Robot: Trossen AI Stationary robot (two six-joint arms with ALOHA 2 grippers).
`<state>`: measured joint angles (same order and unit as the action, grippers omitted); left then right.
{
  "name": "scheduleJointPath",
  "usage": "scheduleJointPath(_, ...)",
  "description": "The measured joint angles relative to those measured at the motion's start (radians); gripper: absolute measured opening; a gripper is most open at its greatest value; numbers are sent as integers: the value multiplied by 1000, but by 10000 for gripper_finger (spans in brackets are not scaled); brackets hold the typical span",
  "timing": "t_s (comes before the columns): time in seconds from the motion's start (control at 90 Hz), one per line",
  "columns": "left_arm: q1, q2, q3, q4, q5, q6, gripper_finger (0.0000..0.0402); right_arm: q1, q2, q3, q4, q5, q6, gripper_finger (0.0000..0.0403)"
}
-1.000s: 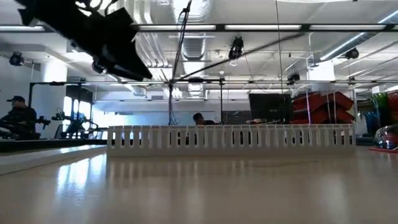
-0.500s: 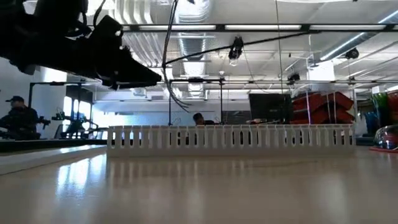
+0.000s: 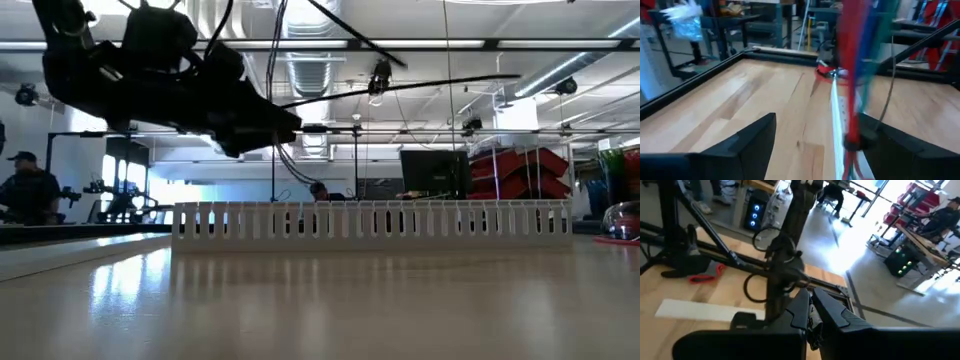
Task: Ziptie cables
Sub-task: Put the ziptied cable wires into the white cable duct
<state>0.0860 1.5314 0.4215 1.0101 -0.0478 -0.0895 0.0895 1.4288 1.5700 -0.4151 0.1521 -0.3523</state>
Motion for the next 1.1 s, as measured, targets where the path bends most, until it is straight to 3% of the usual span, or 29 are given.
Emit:
scheduleJointPath(0.111, 26, 19, 21, -39, 155, 19, 233, 0, 0, 0, -2, 47, 11, 0)
scheduleJointPath(0.178, 23, 44, 36, -61, 193, 45, 202, 0, -1, 0, -3, 102, 10, 0)
scheduleJointPath(0.367, 25, 165, 131, -64, 232, 54, 38, -2, -2, 0, -4, 166, 30, 0)
scheduleJointPath(0.411, 24, 181, 143, -66, 245, 50, 16, -2, -2, 0, -11, 166, 52, 0)
scheduleJointPath(0.533, 26, 162, 153, -182, 257, 51, 13, 0, -9, 0, -104, 234, 129, 0)
scheduleJointPath(0.667, 26, 43, 140, -402, 256, 62, 3, -1, -15, 0, -268, 283, 279, 0)
scheduleJointPath(0.911, 26, -252, 192, -982, 258, 98, 1, 5, -10, -82, -484, 257, 587, 0)
scheduleJointPath(1.1, 9, -346, 310, -1322, 312, 121, 0, 31, -10, -137, -500, 176, 718, 0)
